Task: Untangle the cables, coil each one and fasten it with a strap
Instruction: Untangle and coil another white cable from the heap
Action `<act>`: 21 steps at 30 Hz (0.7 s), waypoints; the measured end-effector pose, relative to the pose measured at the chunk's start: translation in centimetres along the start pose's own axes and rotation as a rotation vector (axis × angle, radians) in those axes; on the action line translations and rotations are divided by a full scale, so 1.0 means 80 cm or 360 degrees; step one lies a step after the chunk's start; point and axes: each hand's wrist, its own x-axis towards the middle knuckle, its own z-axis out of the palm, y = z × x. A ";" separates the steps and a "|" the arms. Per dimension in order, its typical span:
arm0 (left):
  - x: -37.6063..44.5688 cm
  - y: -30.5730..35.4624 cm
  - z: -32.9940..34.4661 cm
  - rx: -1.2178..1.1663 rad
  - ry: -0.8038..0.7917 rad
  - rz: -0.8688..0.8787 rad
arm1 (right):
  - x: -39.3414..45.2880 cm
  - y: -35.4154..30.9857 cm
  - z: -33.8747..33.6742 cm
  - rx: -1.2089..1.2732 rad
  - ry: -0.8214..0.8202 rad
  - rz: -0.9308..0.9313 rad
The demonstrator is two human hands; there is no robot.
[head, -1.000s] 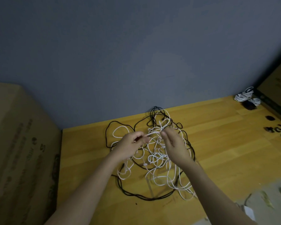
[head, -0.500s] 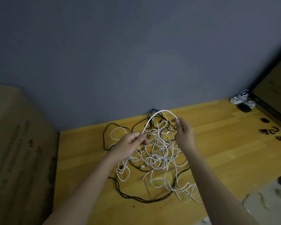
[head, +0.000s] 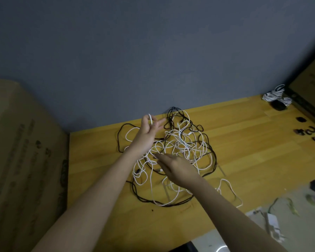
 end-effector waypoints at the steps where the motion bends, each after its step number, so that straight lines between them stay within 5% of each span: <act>1: 0.000 -0.008 -0.003 0.0185 -0.0003 0.0030 | -0.001 -0.001 -0.003 0.0122 0.0050 0.0080; 6: 0.005 -0.029 -0.040 0.1089 -0.0001 0.0139 | -0.018 0.021 -0.021 0.0970 -0.0192 0.0817; 10: 0.005 -0.023 -0.068 0.1093 -0.0178 -0.0031 | -0.037 0.041 -0.042 0.0924 0.0020 0.0773; 17: -0.024 0.012 -0.016 0.0623 -0.0605 -0.0286 | 0.023 0.040 -0.095 0.0339 0.1054 0.0324; 21: -0.040 0.034 -0.001 0.0059 -0.0597 -0.0211 | 0.058 0.043 -0.111 0.0569 0.1182 0.0618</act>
